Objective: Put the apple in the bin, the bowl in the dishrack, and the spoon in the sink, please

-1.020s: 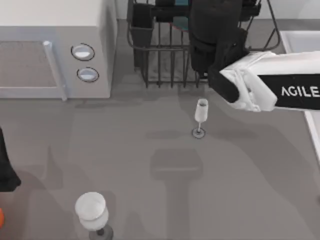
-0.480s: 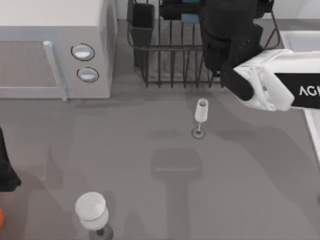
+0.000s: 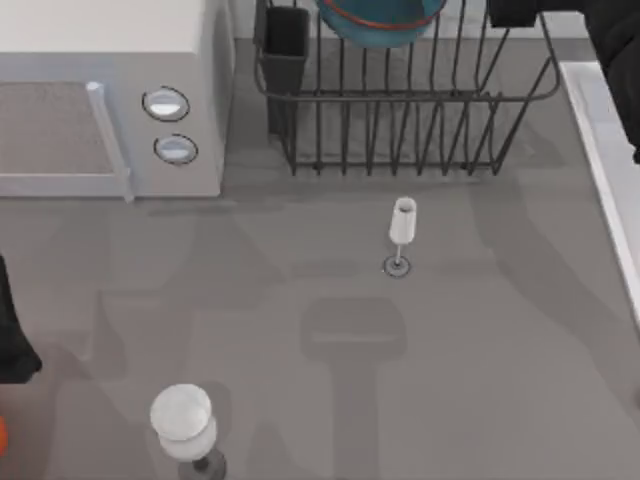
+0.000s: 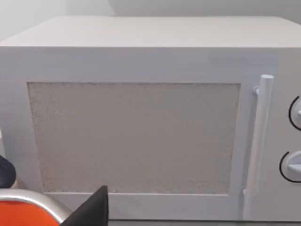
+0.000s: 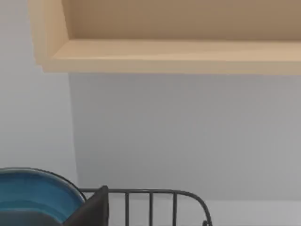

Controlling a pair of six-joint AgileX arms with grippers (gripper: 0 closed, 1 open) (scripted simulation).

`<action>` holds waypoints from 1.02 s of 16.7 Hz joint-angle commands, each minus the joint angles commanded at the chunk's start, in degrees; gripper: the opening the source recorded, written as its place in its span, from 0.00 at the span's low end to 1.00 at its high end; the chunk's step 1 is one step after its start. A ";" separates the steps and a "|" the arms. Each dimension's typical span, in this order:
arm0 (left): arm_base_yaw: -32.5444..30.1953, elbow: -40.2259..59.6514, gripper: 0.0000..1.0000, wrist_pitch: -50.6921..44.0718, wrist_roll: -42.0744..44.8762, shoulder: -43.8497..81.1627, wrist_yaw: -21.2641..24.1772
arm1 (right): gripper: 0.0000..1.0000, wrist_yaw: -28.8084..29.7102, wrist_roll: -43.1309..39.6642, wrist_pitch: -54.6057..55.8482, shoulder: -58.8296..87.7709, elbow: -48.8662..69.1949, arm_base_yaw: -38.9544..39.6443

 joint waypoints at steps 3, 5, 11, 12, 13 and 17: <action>0.00 0.00 1.00 0.00 0.00 0.00 0.00 | 1.00 -5.01 -0.18 -5.31 -15.49 -10.06 -4.78; 0.00 0.00 1.00 0.00 0.00 0.00 0.00 | 1.00 -8.58 -0.28 -9.06 -25.93 -17.27 -8.17; 0.00 0.00 1.00 0.00 0.00 0.00 0.00 | 1.00 -19.01 -0.45 -19.89 -60.58 -38.08 -18.05; 0.00 0.00 1.00 0.00 0.00 0.00 0.00 | 1.00 -20.53 -0.46 -21.46 -65.26 -41.25 -19.49; 0.00 0.00 1.00 0.00 0.00 0.00 0.00 | 1.00 -21.94 -0.46 -22.92 -69.45 -44.20 -20.83; 0.00 0.00 1.00 0.00 0.00 0.00 0.00 | 1.00 -26.17 -0.49 -27.33 -80.96 -52.40 -24.82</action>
